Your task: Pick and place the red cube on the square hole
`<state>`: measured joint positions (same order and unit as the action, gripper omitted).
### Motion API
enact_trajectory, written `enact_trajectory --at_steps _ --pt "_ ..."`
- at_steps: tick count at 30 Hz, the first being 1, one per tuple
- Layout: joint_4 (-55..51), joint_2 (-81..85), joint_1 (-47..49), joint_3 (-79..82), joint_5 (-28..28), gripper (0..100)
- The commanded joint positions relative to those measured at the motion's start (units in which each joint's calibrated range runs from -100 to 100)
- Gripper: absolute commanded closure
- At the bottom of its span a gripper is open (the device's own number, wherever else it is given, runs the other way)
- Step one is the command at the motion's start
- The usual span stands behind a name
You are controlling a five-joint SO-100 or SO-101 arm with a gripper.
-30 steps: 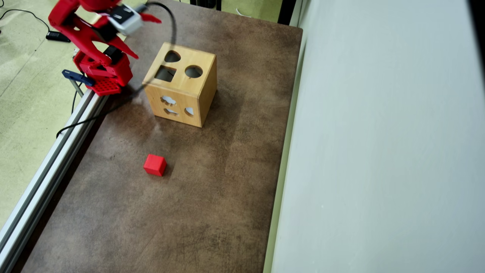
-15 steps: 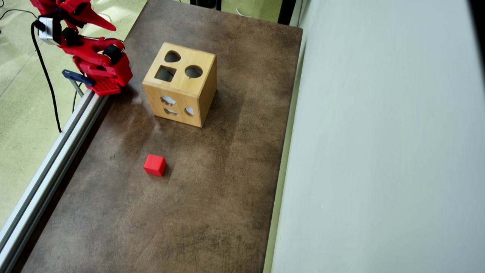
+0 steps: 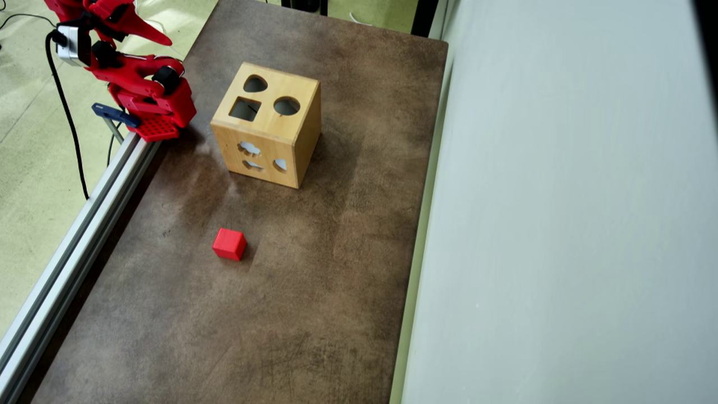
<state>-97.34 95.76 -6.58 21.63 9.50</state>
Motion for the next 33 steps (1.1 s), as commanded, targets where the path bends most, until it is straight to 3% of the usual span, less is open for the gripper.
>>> enact_trajectory --at_steps 1,18,28,33 --pt "-0.4 -0.2 0.1 -0.9 0.5 49" --pt "-0.3 -1.1 0.3 -0.8 0.0 50" --pt "-0.3 -24.4 0.2 -3.4 0.1 54" --pt "-0.3 -33.5 0.2 -15.7 0.3 57"
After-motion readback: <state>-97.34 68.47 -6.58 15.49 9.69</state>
